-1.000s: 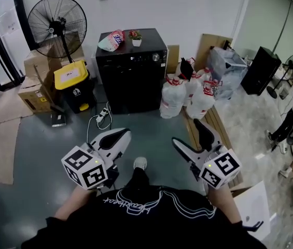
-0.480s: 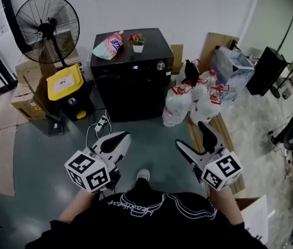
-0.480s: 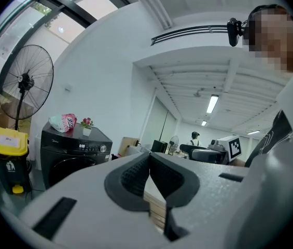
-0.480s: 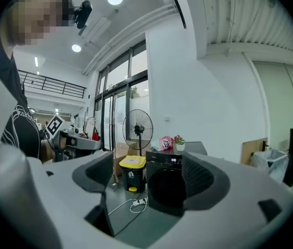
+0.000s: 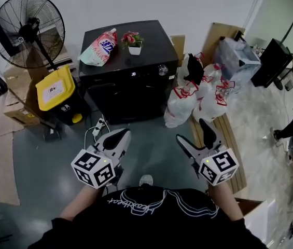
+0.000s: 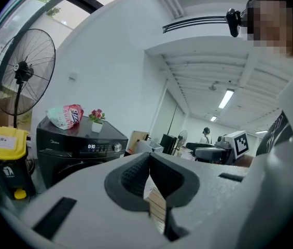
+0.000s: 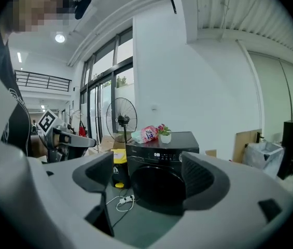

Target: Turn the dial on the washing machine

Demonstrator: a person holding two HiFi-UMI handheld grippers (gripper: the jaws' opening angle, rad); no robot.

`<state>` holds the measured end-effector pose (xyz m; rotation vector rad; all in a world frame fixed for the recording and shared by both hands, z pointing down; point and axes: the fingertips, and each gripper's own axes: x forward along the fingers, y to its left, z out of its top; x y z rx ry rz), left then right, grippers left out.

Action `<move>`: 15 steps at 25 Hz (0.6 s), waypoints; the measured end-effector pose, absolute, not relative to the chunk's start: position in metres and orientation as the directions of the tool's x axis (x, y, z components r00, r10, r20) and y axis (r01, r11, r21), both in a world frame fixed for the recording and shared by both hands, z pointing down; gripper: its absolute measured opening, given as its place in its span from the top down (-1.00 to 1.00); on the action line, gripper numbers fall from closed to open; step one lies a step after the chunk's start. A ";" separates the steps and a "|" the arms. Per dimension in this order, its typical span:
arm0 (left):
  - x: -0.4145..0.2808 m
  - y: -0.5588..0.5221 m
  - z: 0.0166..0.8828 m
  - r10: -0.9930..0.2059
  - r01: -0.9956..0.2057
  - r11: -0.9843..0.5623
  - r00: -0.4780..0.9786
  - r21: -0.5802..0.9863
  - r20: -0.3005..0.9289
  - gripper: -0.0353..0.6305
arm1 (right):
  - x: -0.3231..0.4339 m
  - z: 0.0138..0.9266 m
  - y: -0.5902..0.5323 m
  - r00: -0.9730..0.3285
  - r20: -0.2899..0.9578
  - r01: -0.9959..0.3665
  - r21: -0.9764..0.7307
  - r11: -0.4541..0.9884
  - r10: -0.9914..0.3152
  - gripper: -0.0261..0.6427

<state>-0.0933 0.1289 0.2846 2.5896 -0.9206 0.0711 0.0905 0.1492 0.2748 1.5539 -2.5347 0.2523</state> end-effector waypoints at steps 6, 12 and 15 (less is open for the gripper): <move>-0.093 0.079 0.304 -0.587 -0.615 -0.712 0.786 0.338 0.193 0.88 | 0.094 0.292 0.099 -0.414 0.217 -0.908 -0.027 0.419 -0.884 -0.26; -0.094 0.056 0.318 -0.588 -0.620 -0.701 0.782 0.353 0.206 0.88 | 0.096 0.299 0.071 -0.376 0.211 -0.921 0.021 0.388 -0.902 -0.24; -0.093 0.048 0.322 -0.596 -0.628 -0.690 0.775 0.361 0.209 0.88 | 0.096 0.301 0.055 -0.371 0.212 -0.922 0.034 0.387 -0.904 -0.24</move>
